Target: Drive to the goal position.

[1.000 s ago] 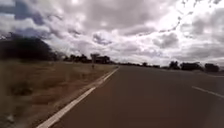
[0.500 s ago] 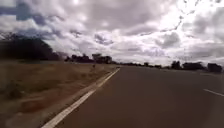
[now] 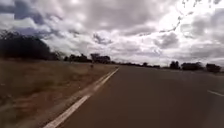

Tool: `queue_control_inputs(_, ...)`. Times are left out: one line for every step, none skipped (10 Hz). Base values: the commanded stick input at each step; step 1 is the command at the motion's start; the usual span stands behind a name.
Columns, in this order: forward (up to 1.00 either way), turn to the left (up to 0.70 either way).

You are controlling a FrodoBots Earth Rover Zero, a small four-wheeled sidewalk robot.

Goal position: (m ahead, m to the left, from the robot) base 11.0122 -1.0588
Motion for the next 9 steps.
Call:
queue_control_inputs(0.7, 0.0)
queue_control_inputs(0.7, 0.0)
queue_control_inputs(0.7, 0.0)
queue_control_inputs(0.7, 0.0)
queue_control_inputs(0.7, -0.1)
queue_control_inputs(0.7, -0.21)
queue_control_inputs(0.7, -0.32)
queue_control_inputs(0.7, -0.34)
queue_control_inputs(0.7, -0.35)
